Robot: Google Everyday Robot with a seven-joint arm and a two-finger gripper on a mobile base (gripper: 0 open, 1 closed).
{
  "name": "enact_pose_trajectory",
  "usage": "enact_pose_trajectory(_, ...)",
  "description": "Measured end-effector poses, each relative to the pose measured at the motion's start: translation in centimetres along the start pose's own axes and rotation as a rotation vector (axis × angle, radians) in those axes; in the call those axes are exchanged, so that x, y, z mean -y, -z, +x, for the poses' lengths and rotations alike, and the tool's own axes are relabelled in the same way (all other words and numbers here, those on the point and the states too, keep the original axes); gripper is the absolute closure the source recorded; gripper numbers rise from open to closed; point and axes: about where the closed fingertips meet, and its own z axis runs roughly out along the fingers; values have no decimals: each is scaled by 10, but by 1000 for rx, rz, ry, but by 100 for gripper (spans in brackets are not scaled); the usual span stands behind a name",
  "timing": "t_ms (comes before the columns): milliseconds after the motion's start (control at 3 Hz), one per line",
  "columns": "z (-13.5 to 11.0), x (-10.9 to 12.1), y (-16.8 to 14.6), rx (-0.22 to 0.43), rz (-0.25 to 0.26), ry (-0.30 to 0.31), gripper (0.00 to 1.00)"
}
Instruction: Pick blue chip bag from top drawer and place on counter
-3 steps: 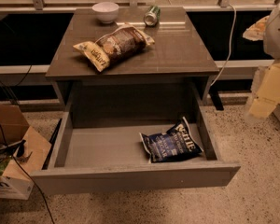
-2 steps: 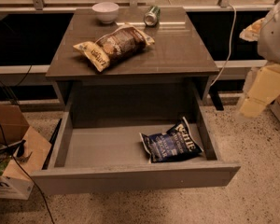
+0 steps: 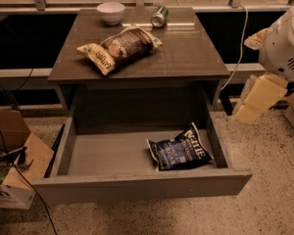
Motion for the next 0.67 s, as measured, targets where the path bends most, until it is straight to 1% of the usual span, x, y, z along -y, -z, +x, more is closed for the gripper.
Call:
enact_pose_trajectory(333,17,-32,31,-60,-30,85,0)
enact_pose_trajectory(667,33,-70,46,-97,-79,168,0)
